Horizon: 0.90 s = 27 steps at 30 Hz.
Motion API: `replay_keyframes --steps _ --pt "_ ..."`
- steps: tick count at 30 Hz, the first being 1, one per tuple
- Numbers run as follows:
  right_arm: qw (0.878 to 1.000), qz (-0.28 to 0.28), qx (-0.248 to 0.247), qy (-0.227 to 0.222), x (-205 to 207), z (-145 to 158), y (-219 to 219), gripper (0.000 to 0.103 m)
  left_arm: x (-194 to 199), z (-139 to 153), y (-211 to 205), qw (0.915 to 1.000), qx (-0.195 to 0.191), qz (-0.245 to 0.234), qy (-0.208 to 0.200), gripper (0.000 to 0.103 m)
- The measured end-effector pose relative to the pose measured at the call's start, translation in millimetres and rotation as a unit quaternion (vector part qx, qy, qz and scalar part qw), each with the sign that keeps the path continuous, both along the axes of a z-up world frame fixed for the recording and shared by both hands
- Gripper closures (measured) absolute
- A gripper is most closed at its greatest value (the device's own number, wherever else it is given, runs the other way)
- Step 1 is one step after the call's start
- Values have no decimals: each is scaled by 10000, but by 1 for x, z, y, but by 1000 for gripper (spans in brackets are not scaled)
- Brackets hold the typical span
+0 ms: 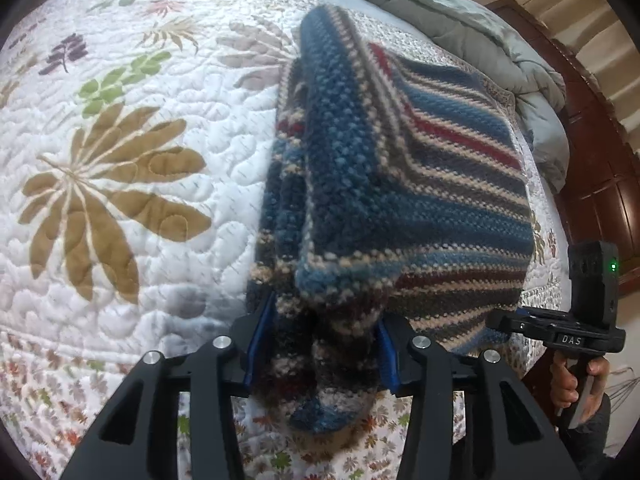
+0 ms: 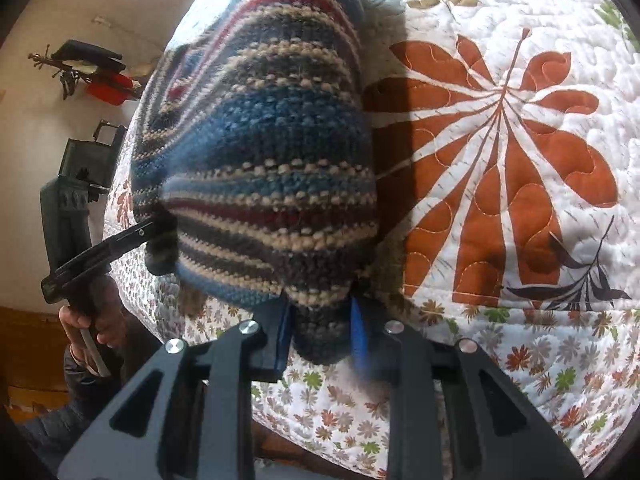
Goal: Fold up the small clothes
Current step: 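Lower the folded sweater onto the quilt and open both tools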
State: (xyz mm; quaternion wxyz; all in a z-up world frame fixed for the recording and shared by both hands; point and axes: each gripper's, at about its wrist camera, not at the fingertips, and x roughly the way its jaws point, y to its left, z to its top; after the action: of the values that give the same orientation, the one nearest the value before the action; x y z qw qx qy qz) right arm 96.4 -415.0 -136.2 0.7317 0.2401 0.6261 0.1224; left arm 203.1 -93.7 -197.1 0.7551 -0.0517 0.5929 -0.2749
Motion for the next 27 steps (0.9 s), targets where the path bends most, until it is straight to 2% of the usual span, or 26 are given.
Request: replay_keyframes --steps 3,6,8,10,13,16,21,27 --pt "10000 -31 -36 -77 -5 13 -2 68 -9 21 2 9997 193 28 -138 55" --pt "9985 -57 -434 -339 -8 40 0 64 -21 50 -2 9957 627 48 -683 41" --pt "9962 -76 -710 -494 -12 56 2 61 -28 65 -6 9920 778 34 -989 38" --pt "9938 -164 -917 -609 -13 71 7 47 -34 79 -8 9891 853 88 -1199 35" --pt "9879 -230 -1275 -857 -17 89 20 36 -43 94 -17 9842 1001 192 -1451 33" --pt "9796 -296 -1678 -1067 -21 105 29 25 -50 101 -18 9819 1068 296 -1534 32" --pt "9750 -530 -1831 -1141 -35 115 32 16 -62 109 -13 9804 1139 340 -1571 28" --pt "9718 -708 -1982 -1063 -55 114 32 13 -76 110 -9 9800 1248 372 -1503 24"
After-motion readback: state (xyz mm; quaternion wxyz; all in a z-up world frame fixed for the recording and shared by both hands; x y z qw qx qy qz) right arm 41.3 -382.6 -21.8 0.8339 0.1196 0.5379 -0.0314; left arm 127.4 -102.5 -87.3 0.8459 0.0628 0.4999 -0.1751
